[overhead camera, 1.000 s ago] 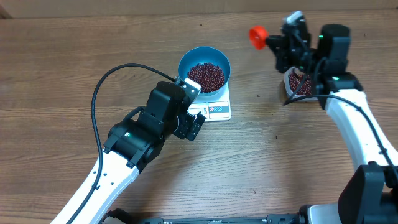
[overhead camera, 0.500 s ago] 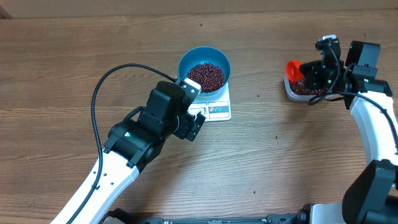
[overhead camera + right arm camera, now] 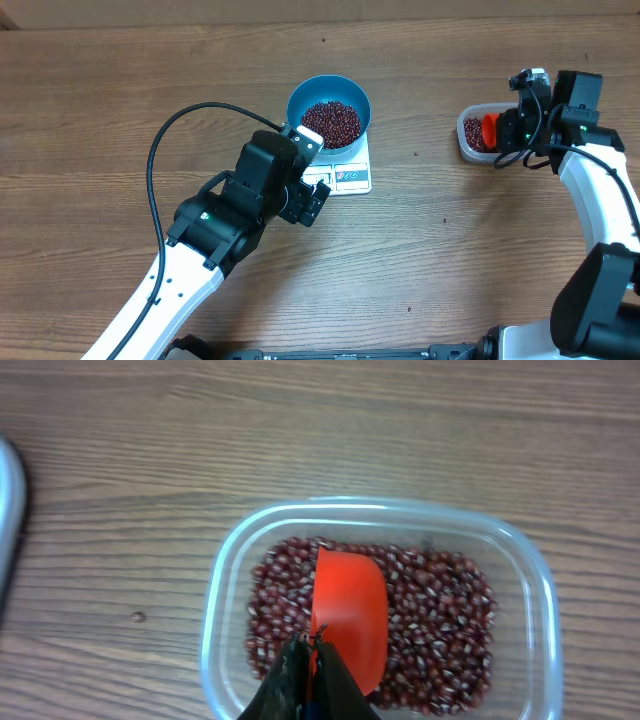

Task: Scoop item into bowl and weigh 150g on scale
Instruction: 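Dip the red scoop into the bean tub with the right gripper, then carry the filled scoop with the right gripper over the teal bowl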

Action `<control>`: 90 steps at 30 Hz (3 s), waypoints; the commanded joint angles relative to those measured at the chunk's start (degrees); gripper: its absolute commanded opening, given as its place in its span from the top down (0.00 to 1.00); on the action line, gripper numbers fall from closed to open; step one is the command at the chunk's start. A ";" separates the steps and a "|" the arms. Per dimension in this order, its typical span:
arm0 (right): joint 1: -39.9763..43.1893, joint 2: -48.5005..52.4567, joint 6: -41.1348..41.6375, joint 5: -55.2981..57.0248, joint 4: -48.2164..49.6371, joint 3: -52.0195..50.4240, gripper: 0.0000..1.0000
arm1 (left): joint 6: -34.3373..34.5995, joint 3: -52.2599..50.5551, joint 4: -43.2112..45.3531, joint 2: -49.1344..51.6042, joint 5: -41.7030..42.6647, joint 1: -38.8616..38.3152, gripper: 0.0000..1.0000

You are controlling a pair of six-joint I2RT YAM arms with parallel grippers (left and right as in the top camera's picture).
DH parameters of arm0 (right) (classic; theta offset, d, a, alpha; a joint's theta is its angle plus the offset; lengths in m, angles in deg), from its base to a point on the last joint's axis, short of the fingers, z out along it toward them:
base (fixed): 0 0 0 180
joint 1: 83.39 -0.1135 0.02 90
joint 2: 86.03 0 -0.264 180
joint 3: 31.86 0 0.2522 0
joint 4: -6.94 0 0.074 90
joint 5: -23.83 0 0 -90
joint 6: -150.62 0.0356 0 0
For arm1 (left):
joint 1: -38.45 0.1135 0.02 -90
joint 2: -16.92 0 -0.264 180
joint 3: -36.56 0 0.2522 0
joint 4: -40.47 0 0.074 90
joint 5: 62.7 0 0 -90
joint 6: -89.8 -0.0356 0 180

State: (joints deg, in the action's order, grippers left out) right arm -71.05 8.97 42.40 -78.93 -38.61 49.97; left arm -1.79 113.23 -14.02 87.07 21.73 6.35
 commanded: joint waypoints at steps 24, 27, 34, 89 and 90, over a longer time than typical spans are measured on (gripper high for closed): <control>9.07 -2.64 5.40 -18.51 -1.75 1.22 0.96 | 0.74 -0.15 0.22 -0.50 0.70 0.24 0.00; 9.64 -2.64 5.42 -25.20 -1.46 1.22 0.96 | 0.74 -0.15 0.22 -0.50 0.70 0.24 0.01; 10.14 -2.64 5.44 -39.93 0.20 1.22 0.96 | 0.74 -0.15 0.22 -0.50 0.70 0.24 0.00; -21.03 0.42 16.46 -25.20 23.98 1.16 0.96 | 0.74 -0.15 0.22 -0.50 0.70 0.24 0.00; -21.05 0.61 16.44 -25.22 24.04 1.07 0.96 | 0.74 -0.15 0.22 -0.50 0.70 0.24 0.00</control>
State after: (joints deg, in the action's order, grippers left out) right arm -91.73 8.77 58.93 -104.68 -15.01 50.06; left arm -1.79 113.23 -14.02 87.07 21.76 6.35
